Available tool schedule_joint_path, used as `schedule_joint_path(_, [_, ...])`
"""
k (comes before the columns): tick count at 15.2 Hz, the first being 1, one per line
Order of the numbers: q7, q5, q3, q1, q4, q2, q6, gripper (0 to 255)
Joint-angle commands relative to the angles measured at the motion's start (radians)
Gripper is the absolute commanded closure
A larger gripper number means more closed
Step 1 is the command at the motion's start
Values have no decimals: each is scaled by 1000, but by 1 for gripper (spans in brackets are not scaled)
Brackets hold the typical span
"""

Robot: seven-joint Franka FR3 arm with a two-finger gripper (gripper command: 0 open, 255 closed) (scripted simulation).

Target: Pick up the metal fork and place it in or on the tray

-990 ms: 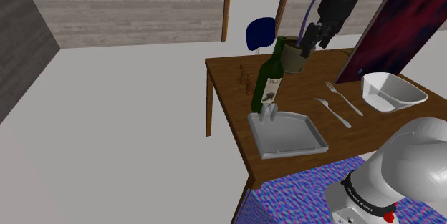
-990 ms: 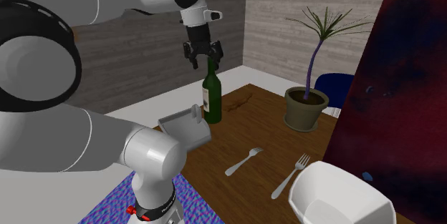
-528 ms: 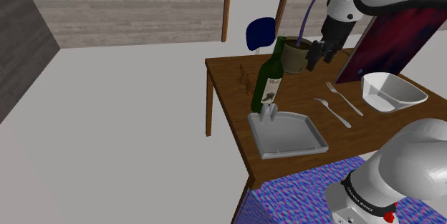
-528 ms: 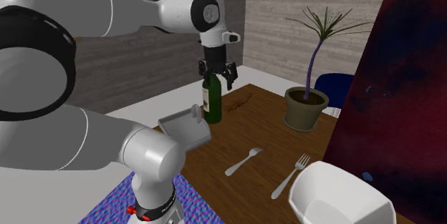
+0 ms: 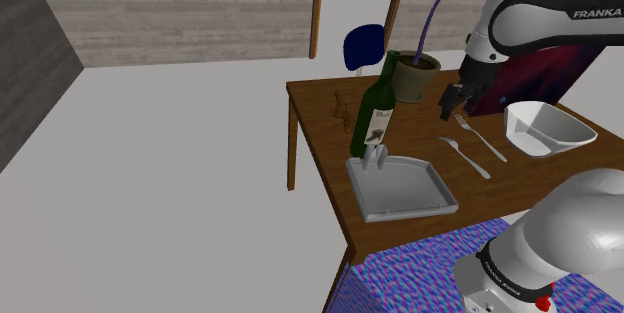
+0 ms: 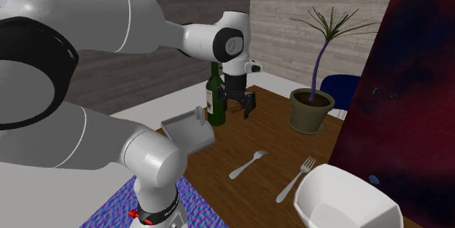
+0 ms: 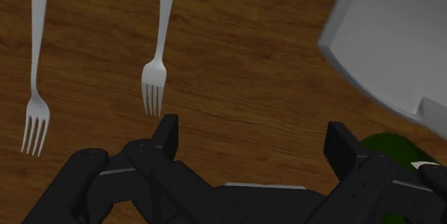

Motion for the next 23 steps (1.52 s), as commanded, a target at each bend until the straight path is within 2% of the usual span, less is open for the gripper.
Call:
schedule_joint_path(1, [-20, -20, -40, -27, -29, 20, 33, 0])
schedule_joint_path(10, [-105, -105, -217, -140, -120, 176, 205, 0])
schedule_joint_path(18, [-111, -126, -253, -148, -182, 251, 338, 0])
schedule_joint_path(23, [-111, -127, -256, -148, -187, 257, 348, 0])
